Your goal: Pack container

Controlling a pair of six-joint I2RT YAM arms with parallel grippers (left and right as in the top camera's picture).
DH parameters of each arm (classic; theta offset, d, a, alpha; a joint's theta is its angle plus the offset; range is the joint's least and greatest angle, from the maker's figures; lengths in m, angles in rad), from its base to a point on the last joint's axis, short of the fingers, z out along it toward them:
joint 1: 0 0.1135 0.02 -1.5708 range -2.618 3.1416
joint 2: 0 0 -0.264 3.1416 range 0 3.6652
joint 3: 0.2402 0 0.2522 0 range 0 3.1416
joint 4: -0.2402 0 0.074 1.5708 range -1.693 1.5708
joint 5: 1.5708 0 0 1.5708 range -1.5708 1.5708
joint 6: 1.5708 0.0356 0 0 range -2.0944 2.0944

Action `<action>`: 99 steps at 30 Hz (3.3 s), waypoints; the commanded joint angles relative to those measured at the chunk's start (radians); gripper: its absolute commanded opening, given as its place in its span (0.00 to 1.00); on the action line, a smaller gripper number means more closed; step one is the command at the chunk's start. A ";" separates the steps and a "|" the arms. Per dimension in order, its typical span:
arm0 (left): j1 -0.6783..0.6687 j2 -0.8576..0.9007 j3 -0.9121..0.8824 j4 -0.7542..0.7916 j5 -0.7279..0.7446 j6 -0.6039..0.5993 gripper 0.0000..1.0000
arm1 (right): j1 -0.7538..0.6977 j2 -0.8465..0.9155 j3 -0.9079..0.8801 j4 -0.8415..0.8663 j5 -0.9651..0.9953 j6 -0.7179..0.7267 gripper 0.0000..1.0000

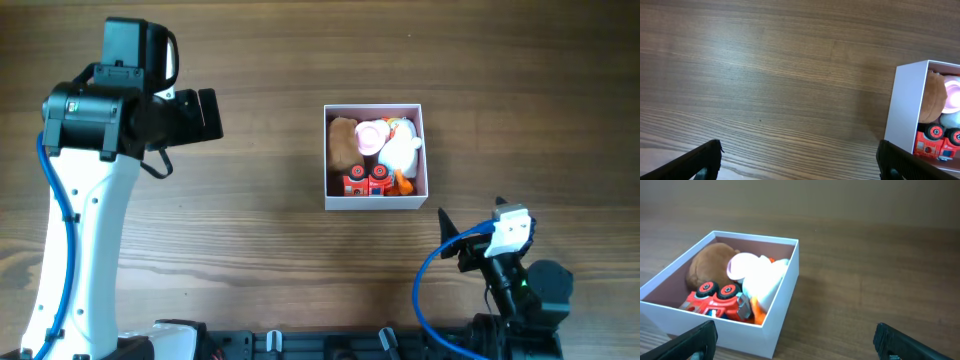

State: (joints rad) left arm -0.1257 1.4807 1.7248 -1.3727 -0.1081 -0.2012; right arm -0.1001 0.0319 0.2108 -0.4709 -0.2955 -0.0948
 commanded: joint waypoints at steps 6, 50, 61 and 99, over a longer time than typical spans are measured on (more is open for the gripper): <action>0.006 -0.005 0.000 -0.001 -0.010 -0.016 1.00 | -0.002 -0.028 -0.051 -0.003 -0.024 0.020 1.00; 0.002 -0.163 -0.090 0.088 -0.017 -0.015 1.00 | -0.002 -0.027 -0.064 0.011 -0.032 0.018 1.00; 0.005 -0.602 -0.607 0.624 0.100 0.119 1.00 | -0.002 -0.027 -0.064 0.011 -0.032 0.019 1.00; 0.028 -1.323 -1.502 0.861 0.187 0.115 1.00 | -0.002 -0.027 -0.064 0.011 -0.032 0.019 0.99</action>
State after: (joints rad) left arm -0.1032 0.1802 0.2573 -0.5373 0.0551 -0.1059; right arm -0.1001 0.0174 0.1482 -0.4637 -0.3141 -0.0910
